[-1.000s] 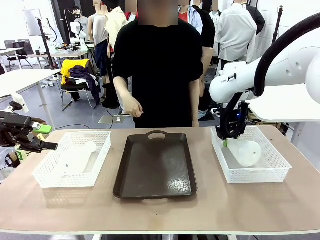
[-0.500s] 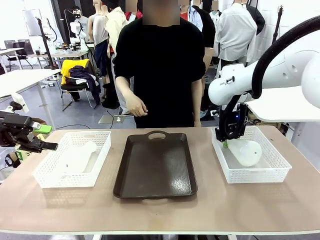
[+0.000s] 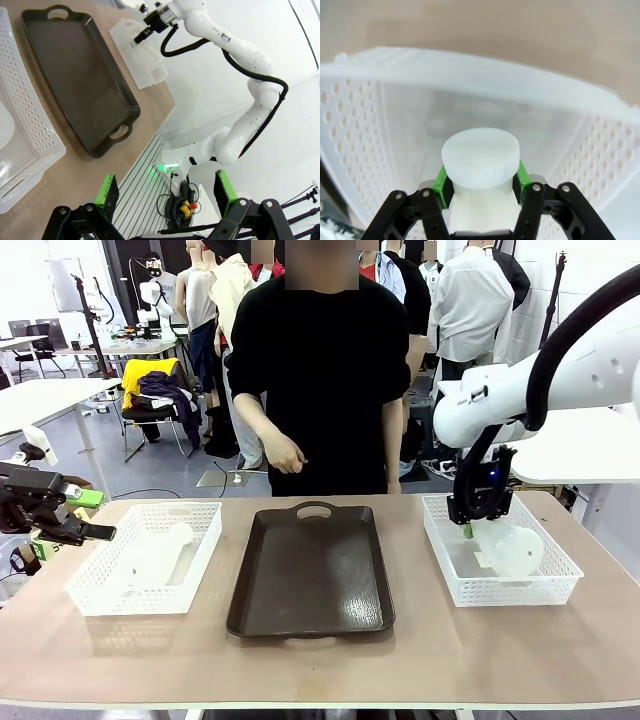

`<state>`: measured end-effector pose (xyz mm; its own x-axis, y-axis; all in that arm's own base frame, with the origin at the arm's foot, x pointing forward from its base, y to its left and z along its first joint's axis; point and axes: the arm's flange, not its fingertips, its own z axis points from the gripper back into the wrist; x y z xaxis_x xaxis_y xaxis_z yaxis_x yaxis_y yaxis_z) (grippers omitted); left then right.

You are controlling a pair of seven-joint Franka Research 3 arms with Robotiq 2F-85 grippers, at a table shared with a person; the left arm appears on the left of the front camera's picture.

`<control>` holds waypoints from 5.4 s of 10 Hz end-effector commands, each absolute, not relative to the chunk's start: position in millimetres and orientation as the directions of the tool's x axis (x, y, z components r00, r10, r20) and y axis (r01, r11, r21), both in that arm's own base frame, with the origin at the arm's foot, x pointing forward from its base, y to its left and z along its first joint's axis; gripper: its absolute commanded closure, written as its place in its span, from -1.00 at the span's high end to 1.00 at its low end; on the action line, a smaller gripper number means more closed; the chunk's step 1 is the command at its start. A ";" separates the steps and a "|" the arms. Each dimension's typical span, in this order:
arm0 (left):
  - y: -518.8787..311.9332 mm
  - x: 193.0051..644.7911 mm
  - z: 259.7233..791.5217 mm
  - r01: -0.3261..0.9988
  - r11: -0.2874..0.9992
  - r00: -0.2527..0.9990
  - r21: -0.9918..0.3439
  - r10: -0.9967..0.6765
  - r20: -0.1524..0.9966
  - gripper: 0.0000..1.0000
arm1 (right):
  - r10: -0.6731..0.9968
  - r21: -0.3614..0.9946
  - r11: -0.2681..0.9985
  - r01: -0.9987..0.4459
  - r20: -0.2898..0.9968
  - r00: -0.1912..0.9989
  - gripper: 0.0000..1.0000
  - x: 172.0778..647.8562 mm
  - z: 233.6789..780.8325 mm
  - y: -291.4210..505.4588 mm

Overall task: Prepare the laboratory tools.
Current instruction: While moving the picked Big flask to the Handle tray indicated by the person, stop as directed by the person.

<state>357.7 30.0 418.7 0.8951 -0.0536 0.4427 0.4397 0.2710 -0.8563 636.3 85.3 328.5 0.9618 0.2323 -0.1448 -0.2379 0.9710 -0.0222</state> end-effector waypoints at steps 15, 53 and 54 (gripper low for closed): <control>30.8 357.8 420.0 0.448 0.264 0.891 -0.854 -0.048 0.452 1.00 | 0.070 -0.069 0.996 -0.065 0.075 0.995 -1.00 542.9 499.8 60.3; 30.8 357.8 420.0 0.448 0.264 0.891 -0.854 -0.048 0.452 1.00 | 0.809 -0.160 0.531 -0.832 0.389 0.441 -1.00 571.3 544.0 377.6; 30.8 357.8 420.0 0.448 0.264 0.891 -0.854 -0.048 0.452 1.00 | 0.810 -0.152 0.525 -0.837 0.390 0.438 -1.00 572.9 542.3 379.6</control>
<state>357.8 29.7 418.9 0.8951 -0.0550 0.4425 0.4398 0.2729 -0.8556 570.6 382.1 544.3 0.4642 0.8041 0.3713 -0.8169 0.5507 -0.1715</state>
